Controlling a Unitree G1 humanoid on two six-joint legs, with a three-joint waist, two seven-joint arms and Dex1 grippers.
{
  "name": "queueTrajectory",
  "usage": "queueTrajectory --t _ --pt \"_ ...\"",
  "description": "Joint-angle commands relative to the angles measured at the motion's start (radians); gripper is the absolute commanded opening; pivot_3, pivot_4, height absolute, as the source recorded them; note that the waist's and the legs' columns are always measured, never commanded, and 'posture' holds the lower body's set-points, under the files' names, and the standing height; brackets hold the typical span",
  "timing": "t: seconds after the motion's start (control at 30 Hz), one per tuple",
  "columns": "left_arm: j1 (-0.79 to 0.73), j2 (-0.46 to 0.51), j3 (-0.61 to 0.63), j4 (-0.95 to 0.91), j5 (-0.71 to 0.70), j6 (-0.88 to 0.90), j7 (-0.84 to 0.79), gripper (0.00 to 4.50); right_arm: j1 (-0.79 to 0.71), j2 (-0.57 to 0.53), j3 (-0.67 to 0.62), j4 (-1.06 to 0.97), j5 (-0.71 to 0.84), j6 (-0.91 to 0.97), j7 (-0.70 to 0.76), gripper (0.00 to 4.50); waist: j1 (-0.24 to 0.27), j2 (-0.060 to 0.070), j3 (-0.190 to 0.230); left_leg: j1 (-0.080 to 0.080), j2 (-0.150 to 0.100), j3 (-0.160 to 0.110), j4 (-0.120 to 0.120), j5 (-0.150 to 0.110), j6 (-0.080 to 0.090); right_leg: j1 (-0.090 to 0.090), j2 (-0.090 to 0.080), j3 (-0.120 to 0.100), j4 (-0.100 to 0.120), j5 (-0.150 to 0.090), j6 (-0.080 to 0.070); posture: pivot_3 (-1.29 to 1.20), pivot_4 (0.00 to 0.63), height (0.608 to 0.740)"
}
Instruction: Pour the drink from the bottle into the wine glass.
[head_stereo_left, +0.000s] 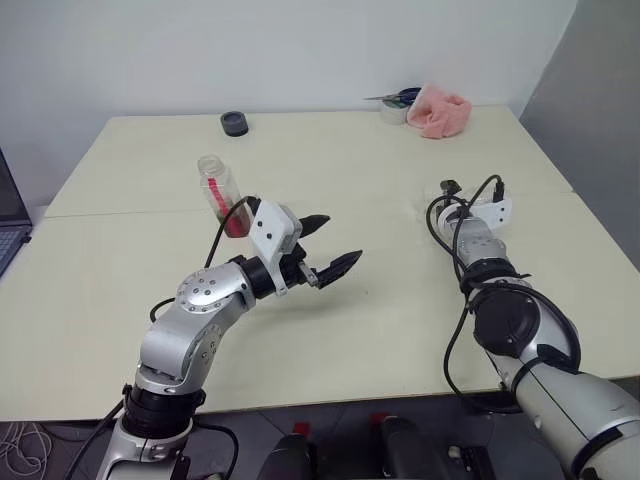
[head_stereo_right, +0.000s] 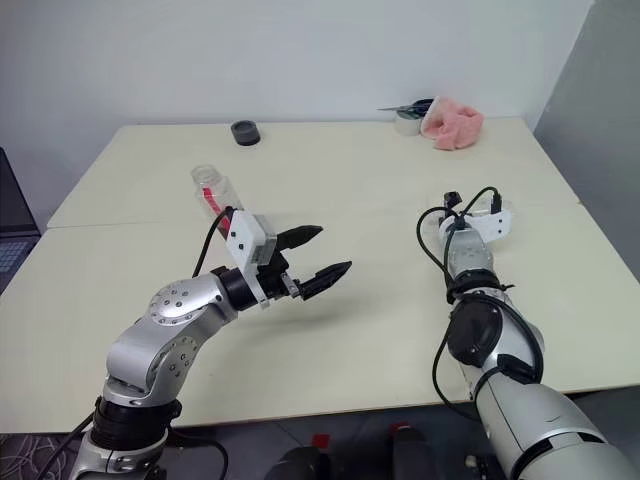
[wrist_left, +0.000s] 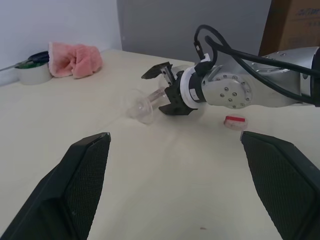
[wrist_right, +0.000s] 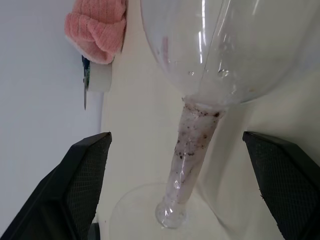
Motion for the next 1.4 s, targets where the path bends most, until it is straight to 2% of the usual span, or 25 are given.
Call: queueTrajectory --t 0.03,0.87,1.07,1.27,1.3,1.4 --pt "-0.003 0.006 0.008 -0.028 0.0 -0.011 0.002 4.44 -0.033 0.022 0.003 0.017 -0.014 0.026 0.018 4.5 -0.002 0.0 0.0 0.0 0.0 0.0 0.0 0.0 0.0 0.0 0.0 0.0 0.0 0.0 0.0 0.0 0.15 0.74" --pt "-0.014 -0.007 -0.006 -0.026 -0.002 -0.005 0.007 4.44 -0.009 -0.017 -0.024 0.022 -0.034 -0.046 -0.046 4.5 0.012 0.0 0.0 0.0 -0.002 -0.001 0.001 0.0 0.0 0.001 0.0 0.0 0.0 0.0 0.0 0.0 0.15 0.74" --pt "-0.015 -0.009 -0.009 -0.022 -0.001 -0.009 0.004 4.5 0.003 -0.027 -0.022 0.024 -0.044 -0.059 -0.067 2.54 0.012 0.0 0.0 -0.001 -0.002 -0.001 0.001 0.0 0.0 0.001 -0.001 0.0 -0.001 0.0 0.0 0.0 0.15 0.74" --pt "-0.017 -0.024 -0.018 -0.034 -0.005 -0.001 0.014 4.5 0.004 -0.026 -0.007 0.021 -0.063 -0.055 -0.057 0.37 0.014 0.0 0.0 0.0 -0.002 -0.002 0.001 0.0 0.0 0.002 -0.001 0.0 -0.001 0.0 0.0 0.0 0.15 0.74" --pt "-0.011 -0.025 -0.022 -0.04 -0.006 0.001 0.014 4.5 0.002 -0.024 0.003 0.021 -0.073 -0.053 -0.051 0.21 0.016 0.0 0.0 0.0 -0.002 -0.002 0.001 0.0 0.0 0.002 0.0 0.0 -0.001 0.0 0.0 0.0 0.15 0.74" --pt "0.003 -0.026 -0.029 -0.052 -0.005 0.002 0.016 4.5 -0.01 -0.02 0.038 0.014 -0.111 -0.049 -0.02 0.16 0.016 0.0 0.0 -0.001 -0.002 -0.002 0.001 0.0 0.0 0.001 0.0 0.0 -0.001 0.0 0.0 0.0 0.15 0.74"
